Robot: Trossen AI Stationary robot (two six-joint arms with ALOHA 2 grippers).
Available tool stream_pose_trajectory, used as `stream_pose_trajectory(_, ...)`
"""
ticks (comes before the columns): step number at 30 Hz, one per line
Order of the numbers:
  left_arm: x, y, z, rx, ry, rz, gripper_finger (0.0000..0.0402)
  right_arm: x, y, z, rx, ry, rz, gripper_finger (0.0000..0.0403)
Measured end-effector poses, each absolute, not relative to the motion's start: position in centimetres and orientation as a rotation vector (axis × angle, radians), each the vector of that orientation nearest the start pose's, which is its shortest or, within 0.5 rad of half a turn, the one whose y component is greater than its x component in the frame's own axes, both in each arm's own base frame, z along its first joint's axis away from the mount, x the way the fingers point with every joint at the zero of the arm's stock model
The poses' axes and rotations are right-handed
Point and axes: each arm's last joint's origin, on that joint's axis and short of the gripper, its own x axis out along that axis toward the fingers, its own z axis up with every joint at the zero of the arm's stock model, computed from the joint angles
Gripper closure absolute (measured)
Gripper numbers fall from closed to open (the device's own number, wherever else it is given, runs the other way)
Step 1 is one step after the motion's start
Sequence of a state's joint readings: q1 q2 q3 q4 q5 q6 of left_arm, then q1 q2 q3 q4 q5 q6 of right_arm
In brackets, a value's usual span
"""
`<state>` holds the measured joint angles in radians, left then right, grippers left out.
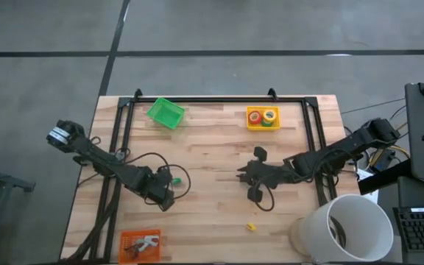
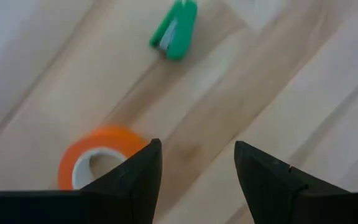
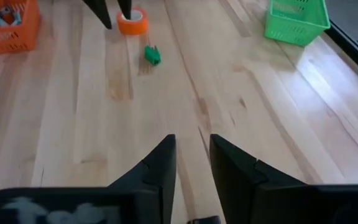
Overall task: Pick and place Stapler, Stapler remover, tape
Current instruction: Put the orange tape into the yellow bin
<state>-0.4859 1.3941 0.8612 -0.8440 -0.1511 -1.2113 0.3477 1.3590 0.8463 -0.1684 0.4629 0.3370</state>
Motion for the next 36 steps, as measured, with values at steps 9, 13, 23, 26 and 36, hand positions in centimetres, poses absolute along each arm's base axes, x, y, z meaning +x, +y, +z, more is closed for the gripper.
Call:
stream_pose_trajectory(9, 19.3, -10.4, 19.3, -0.537, 1.331, 0.654, 0.02, 26.8, 8.3, 23.6, 0.055, 0.592, -0.213, 0.0335)
stream_pose_trajectory(13, 18.9, -10.2, 18.4, -0.528, 1.348, 0.692, 0.02, 26.8, 8.3, 23.6, 0.056, 0.593, -0.213, 0.034)
stream_pose_trajectory(23, 18.5, -10.0, 16.2, -0.533, 1.363, 0.67, 0.02, 26.9, 8.4, 23.6, 0.059, 0.585, -0.211, 0.0329)
stream_pose_trajectory(26, 18.4, -10.0, 15.9, -0.543, 1.368, 0.657, 0.0207, 26.9, 8.4, 23.6, 0.058, 0.581, -0.21, 0.0328)
stream_pose_trajectory(36, 18.7, -10.1, 15.5, -0.539, 1.354, 0.591, 0.032, 26.9, 8.4, 23.6, 0.049, 0.581, -0.207, 0.0345)
